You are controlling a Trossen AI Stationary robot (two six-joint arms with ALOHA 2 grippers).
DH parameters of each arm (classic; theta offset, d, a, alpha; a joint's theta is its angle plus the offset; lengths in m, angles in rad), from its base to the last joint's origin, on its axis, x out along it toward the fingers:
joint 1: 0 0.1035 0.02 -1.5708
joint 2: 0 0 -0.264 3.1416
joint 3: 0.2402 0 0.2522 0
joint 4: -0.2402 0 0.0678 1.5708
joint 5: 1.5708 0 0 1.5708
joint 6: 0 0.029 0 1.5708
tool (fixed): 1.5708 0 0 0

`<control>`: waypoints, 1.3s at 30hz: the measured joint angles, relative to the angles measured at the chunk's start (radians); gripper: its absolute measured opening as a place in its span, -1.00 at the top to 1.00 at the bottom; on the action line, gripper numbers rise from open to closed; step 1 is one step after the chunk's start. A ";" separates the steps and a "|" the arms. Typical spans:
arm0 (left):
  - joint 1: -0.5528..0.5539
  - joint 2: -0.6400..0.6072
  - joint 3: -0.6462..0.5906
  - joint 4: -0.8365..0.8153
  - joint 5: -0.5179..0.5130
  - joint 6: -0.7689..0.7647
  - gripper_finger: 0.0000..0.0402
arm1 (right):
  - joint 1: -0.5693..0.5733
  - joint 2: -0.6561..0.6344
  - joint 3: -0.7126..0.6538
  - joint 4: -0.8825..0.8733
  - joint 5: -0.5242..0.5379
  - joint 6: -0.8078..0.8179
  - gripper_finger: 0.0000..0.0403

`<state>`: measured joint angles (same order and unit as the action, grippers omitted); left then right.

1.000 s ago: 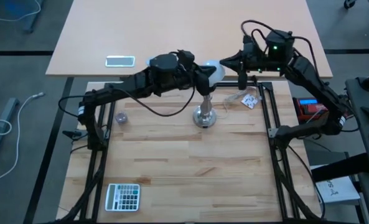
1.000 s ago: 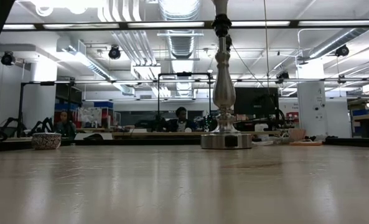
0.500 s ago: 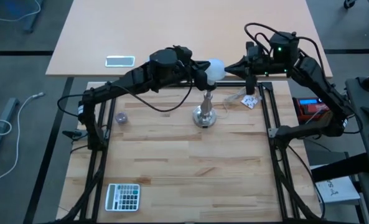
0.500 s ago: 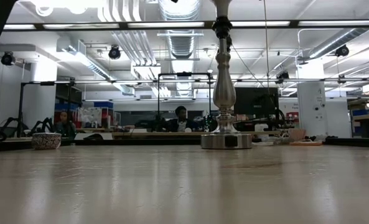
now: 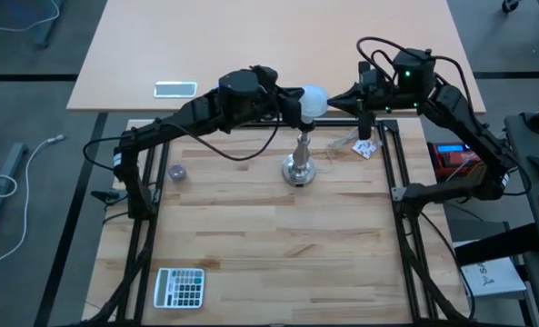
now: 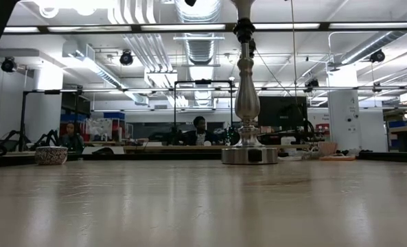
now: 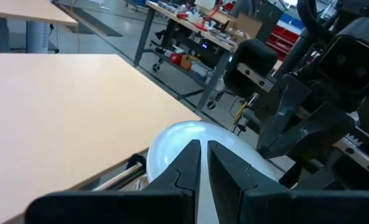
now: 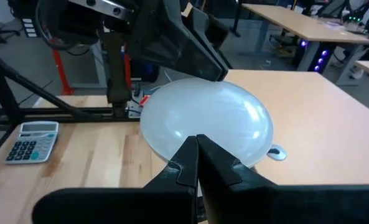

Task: Screw lightbulb
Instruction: Remove the lightbulb from the lamp

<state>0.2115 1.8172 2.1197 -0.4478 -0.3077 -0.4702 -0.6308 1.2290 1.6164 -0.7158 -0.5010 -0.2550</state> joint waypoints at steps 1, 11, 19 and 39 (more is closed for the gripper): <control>0.000 0.000 0.000 0.000 0.000 -0.007 0.90 | 0.000 0.003 0.000 0.000 0.003 -0.006 1.00; -0.010 0.000 -0.002 -0.003 -0.002 -0.045 0.90 | 0.000 0.011 -0.001 0.031 0.056 -0.026 1.00; -0.022 0.000 -0.002 0.015 0.048 -0.065 0.90 | -0.002 0.017 -0.003 0.053 0.100 -0.045 1.00; -0.025 0.002 0.023 0.078 0.016 0.040 0.90 | -0.002 -0.007 0.020 0.063 0.093 -0.013 1.00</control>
<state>0.1864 1.8191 2.1429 -0.3702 -0.2920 -0.4302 -0.6327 1.2224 1.6363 -0.6526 -0.4084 -0.2683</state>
